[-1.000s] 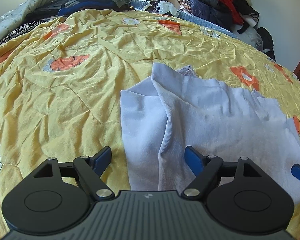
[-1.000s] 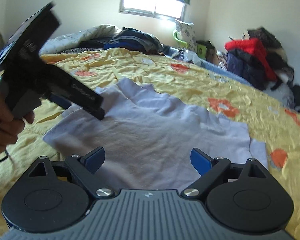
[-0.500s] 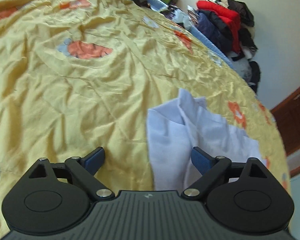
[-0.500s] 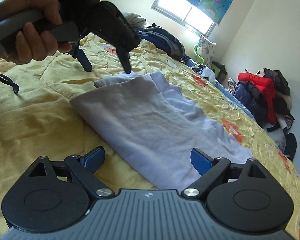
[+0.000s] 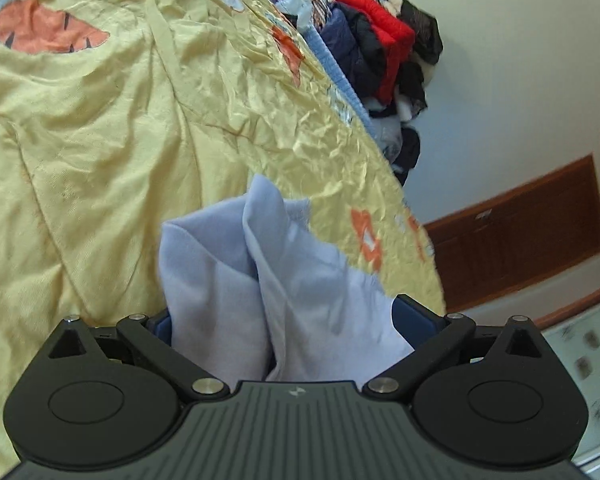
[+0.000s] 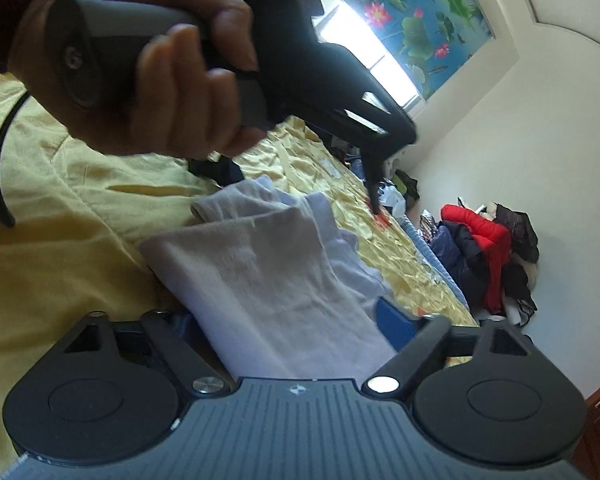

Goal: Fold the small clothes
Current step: 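Close both tools on the edge of the folded lavender top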

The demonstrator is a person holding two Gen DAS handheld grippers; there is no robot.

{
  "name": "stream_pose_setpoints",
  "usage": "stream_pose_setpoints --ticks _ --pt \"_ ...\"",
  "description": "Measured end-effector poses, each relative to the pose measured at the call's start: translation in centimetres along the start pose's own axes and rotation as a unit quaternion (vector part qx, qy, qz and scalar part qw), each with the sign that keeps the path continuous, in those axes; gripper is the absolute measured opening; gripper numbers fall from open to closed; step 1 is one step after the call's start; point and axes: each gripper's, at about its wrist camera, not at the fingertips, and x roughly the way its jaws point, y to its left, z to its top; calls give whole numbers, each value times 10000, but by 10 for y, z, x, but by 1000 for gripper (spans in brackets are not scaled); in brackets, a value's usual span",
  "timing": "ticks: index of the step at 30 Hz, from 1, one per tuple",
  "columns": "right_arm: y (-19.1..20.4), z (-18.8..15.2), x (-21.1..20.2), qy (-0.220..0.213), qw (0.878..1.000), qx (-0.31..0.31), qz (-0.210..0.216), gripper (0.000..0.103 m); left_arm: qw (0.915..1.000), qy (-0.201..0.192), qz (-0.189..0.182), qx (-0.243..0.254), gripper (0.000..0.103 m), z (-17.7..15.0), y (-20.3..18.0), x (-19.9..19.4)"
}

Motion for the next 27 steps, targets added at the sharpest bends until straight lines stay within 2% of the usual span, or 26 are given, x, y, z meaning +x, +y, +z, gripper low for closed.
stream_pose_setpoints --ticks 2,4,5,6,8,10,12,15,20,27 --pt "5 3 3 -2 9999 -117 50 56 10000 -56 6 -63 102 5 -1 4" --pt "9 4 3 1 9998 -172 132 38 9999 -37 144 65 95 7 -5 10" --pt "10 4 5 -7 9996 -210 169 35 9995 -11 256 198 83 8 -8 14" --pt "11 4 5 -20 9995 -242 183 30 9986 27 407 324 66 9 -10 16" --pt "13 4 5 -37 9994 -267 202 26 9965 48 689 478 47 11 -14 20" --pt "12 5 6 -37 9995 -232 231 25 9953 50 815 518 38 13 -14 23" --pt "12 5 5 -49 9994 -206 286 23 9926 57 1027 644 17 13 -15 26" --pt "13 4 2 -89 9991 -215 352 19 9869 -17 1314 937 10 8 -23 29" --pt "3 4 -2 -175 9982 -3 573 13 9712 -201 1813 1532 8 -5 -48 27" --pt "-18 -3 -13 -429 9969 264 603 10 9605 -343 2046 1853 8 -12 -70 22"
